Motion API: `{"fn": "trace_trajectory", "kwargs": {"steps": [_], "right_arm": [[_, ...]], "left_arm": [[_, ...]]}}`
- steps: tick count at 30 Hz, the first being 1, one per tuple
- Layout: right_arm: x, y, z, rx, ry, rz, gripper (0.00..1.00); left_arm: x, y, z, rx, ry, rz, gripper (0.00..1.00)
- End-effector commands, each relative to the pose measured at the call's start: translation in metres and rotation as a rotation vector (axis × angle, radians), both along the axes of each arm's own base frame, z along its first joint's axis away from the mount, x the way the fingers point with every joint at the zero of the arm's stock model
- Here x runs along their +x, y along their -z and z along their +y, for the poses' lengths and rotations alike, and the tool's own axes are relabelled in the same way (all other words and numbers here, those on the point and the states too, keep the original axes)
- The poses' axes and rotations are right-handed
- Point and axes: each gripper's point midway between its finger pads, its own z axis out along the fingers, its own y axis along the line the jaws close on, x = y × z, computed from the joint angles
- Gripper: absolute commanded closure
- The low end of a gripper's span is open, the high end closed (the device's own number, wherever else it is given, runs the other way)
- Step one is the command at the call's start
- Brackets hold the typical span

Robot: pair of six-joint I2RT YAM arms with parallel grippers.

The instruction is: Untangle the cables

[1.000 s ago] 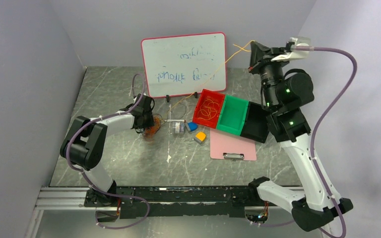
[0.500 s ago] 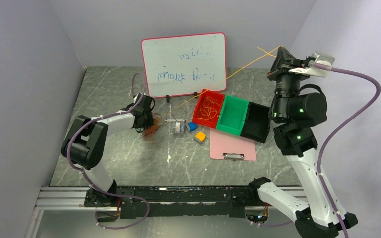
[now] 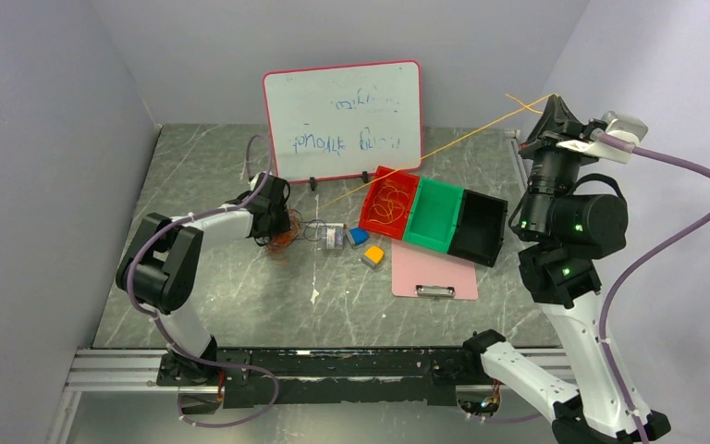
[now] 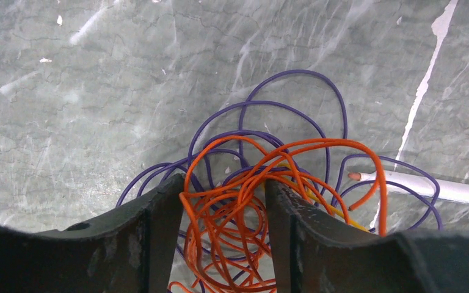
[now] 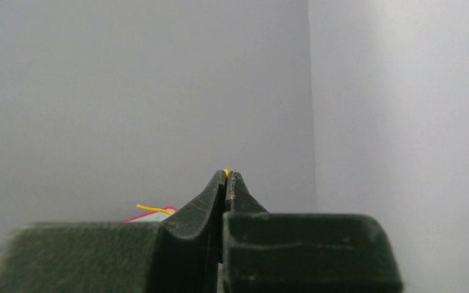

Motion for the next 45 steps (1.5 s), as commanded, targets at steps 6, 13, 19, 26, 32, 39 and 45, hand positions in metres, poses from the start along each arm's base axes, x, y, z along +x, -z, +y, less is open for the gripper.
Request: {"fn": "trace_trajectory", "kwargs": {"steps": [6, 13, 19, 26, 32, 39, 45], "right_arm": [[-0.053, -0.035, -0.050, 0.042, 0.199, -0.128, 1.00], [-0.065, -0.038, -0.064, 0.047, 0.277, -0.130, 1.00], [-0.063, -0.036, -0.061, 0.046, 0.254, -0.118, 1.00], [-0.019, -0.014, -0.014, -0.070, 0.051, 0.033, 1.00], [0.021, 0.031, 0.020, -0.117, -0.074, 0.252, 1.00], [0.017, 0.056, 0.011, -0.086, -0.036, 0.382, 1.00], [-0.003, 0.032, -0.010, -0.049, 0.038, 0.296, 1.00]], "left_arm": [[-0.038, 0.033, 0.033, 0.124, -0.052, 0.158, 0.38], [-0.038, 0.031, 0.039, 0.111, -0.075, 0.147, 0.37], [-0.036, 0.023, 0.039, 0.079, -0.076, 0.107, 0.60], [-0.019, -0.025, 0.035, 0.042, -0.049, -0.040, 0.93], [-0.007, -0.066, 0.044, 0.070, -0.050, -0.113, 0.93], [0.000, -0.089, 0.056, 0.098, -0.047, -0.160, 0.89], [-0.003, -0.069, 0.060, 0.078, -0.074, -0.096, 0.72]]}}
